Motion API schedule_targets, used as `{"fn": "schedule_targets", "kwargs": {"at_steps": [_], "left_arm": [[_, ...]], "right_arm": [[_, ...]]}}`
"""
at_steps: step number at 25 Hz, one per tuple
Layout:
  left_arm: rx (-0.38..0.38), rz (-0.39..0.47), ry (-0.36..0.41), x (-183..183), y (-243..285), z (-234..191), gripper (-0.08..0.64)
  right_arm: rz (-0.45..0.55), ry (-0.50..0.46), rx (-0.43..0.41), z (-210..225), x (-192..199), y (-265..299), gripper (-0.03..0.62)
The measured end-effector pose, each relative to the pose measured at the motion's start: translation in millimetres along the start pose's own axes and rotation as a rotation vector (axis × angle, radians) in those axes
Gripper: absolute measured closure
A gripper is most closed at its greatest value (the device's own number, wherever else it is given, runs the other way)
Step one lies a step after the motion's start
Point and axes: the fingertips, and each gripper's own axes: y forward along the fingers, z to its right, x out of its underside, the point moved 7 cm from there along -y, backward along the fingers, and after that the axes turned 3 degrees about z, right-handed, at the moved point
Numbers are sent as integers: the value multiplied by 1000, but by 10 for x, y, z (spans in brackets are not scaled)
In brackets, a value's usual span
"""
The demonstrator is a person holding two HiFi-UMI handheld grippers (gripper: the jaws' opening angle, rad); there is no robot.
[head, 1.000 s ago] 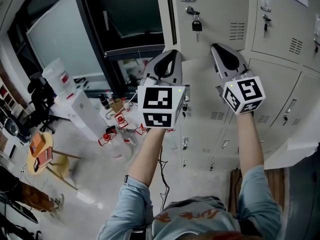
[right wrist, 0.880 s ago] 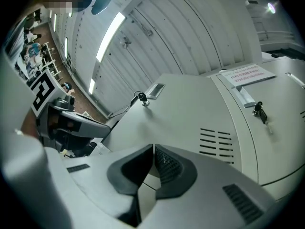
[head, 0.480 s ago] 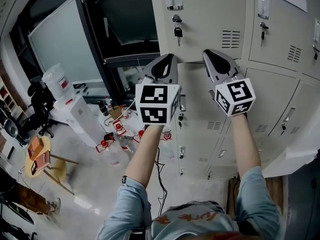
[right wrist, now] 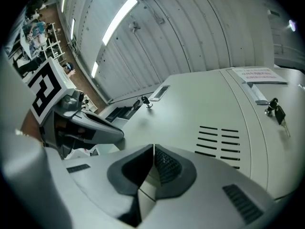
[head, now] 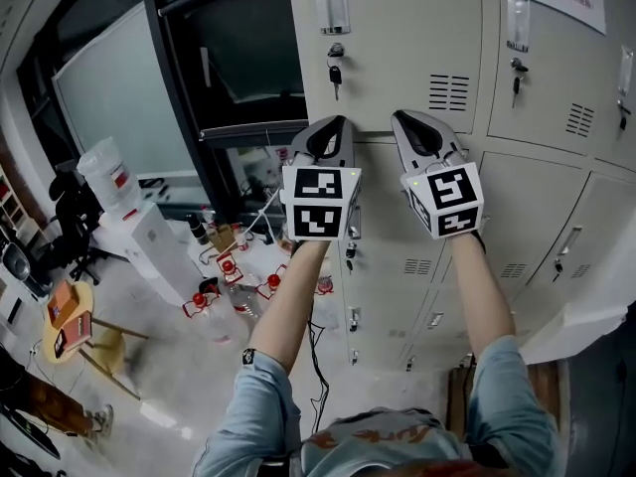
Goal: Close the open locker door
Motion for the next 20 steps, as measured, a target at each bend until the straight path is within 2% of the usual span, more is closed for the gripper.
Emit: {"fn": "schedule_targets", "kwargs": {"at_steps": [7, 11, 17, 20], "left_arm": [[6, -15, -13, 103, 187, -28, 538], [27, -23, -56, 149, 273, -45, 538], [38, -22, -60, 164, 287, -52, 538], [49, -21, -63, 156, 276, -46, 538]], "right_arm": [[-27, -24, 14, 1, 39, 79, 563], [-79, -37, 62, -6, 39, 137, 563], [-105, -20, 91, -8, 30, 164, 563], [-89, 19, 72, -5, 52, 149, 562]]}}
